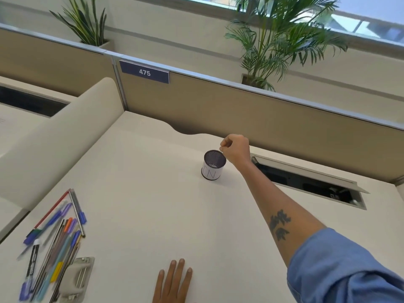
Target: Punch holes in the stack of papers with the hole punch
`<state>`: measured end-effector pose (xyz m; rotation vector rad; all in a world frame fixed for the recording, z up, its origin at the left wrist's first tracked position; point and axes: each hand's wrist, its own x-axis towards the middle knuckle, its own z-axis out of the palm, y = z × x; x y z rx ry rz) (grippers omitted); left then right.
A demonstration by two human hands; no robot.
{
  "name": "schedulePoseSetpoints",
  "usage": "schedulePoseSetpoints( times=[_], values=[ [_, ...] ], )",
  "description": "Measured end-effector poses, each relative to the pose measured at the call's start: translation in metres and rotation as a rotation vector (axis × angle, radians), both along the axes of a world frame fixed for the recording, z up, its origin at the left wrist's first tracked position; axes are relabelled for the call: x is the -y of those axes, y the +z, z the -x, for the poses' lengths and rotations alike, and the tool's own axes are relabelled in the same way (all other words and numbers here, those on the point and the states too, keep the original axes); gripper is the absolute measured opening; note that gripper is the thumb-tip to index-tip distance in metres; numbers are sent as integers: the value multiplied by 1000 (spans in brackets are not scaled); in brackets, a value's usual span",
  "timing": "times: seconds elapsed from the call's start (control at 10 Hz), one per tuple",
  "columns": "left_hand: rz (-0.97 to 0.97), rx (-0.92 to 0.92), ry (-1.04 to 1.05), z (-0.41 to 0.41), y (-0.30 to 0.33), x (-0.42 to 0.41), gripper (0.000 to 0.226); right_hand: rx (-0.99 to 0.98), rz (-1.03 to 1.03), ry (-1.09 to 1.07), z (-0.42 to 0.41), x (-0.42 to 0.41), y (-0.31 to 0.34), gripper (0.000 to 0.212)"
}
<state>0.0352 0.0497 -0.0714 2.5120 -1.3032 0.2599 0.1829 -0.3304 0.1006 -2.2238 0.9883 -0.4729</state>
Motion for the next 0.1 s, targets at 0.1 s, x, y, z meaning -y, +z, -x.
schedulePoseSetpoints(
  times=[0.1],
  values=[
    [35, -44, -17, 2, -2, 2, 68, 63, -2, -8, 22, 0, 6, 7]
  ],
)
